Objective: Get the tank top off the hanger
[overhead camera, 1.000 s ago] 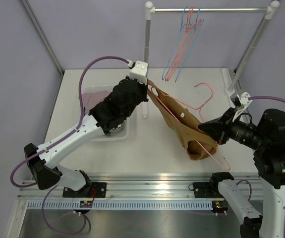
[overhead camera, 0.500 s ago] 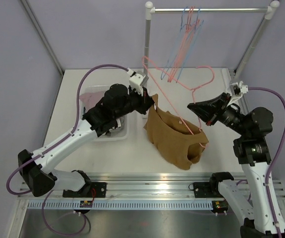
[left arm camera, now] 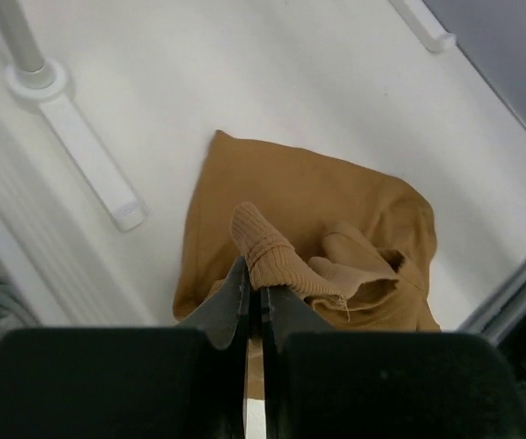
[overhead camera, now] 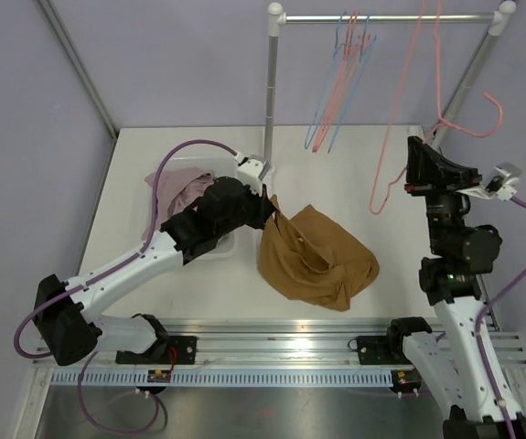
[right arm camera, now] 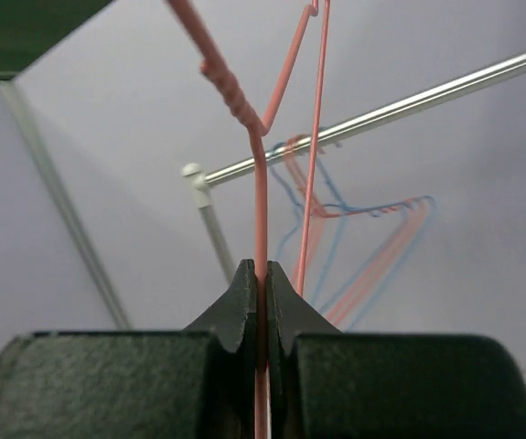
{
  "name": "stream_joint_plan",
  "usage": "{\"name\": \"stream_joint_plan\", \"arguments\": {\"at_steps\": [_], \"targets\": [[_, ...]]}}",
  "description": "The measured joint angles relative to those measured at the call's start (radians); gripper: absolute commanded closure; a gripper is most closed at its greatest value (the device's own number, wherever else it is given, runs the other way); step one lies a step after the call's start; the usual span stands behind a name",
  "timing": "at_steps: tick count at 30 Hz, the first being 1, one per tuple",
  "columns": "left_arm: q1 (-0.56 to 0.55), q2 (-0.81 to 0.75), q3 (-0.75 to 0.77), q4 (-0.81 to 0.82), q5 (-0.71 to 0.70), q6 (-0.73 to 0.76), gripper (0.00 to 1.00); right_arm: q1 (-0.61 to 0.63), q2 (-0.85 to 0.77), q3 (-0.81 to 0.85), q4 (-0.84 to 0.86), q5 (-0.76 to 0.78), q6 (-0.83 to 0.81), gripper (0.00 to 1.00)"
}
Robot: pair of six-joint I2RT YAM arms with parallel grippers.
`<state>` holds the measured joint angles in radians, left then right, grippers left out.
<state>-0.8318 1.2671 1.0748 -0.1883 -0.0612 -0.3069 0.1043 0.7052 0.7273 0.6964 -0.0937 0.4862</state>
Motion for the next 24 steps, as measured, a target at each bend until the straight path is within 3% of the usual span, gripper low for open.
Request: {"name": "stream_joint_plan", "arguments": {"at_steps": [3, 6, 10, 12, 15, 17, 20, 24], "targets": [[0.002, 0.0, 0.0, -0.034, -0.058, -0.022, 0.92, 0.0, -0.096, 0.178, -0.425, 0.118, -0.116, 1.0], [0.002, 0.005, 0.012, -0.084, -0.083, -0.034, 0.9, 0.0, -0.096, 0.362, -0.711, 0.19, -0.188, 1.0], [0.002, 0.011, 0.044, -0.134, -0.09, -0.039, 0.89, 0.0, 0.003, 0.565, -1.046, 0.216, -0.251, 1.0], [0.002, 0.011, 0.065, -0.15, -0.09, -0.04, 0.83, 0.0, 0.108, 0.677, -1.169, 0.216, -0.278, 1.0], [0.002, 0.009, 0.096, -0.177, -0.09, -0.042, 0.59, 0.0, 0.279, 0.834, -1.331, 0.213, -0.314, 1.0], [0.001, 0.008, 0.113, -0.193, -0.088, -0.041, 0.35, 0.0, 0.389, 0.932, -1.4, 0.207, -0.334, 1.0], [-0.008, 0.002, 0.148, -0.244, -0.086, -0.043, 0.21, 0.0, 0.52, 1.052, -1.472, 0.197, -0.353, 1.0], [-0.042, -0.039, 0.16, -0.298, -0.095, -0.041, 0.16, 0.0, 0.659, 1.223, -1.523, 0.157, -0.368, 1.0]]}}
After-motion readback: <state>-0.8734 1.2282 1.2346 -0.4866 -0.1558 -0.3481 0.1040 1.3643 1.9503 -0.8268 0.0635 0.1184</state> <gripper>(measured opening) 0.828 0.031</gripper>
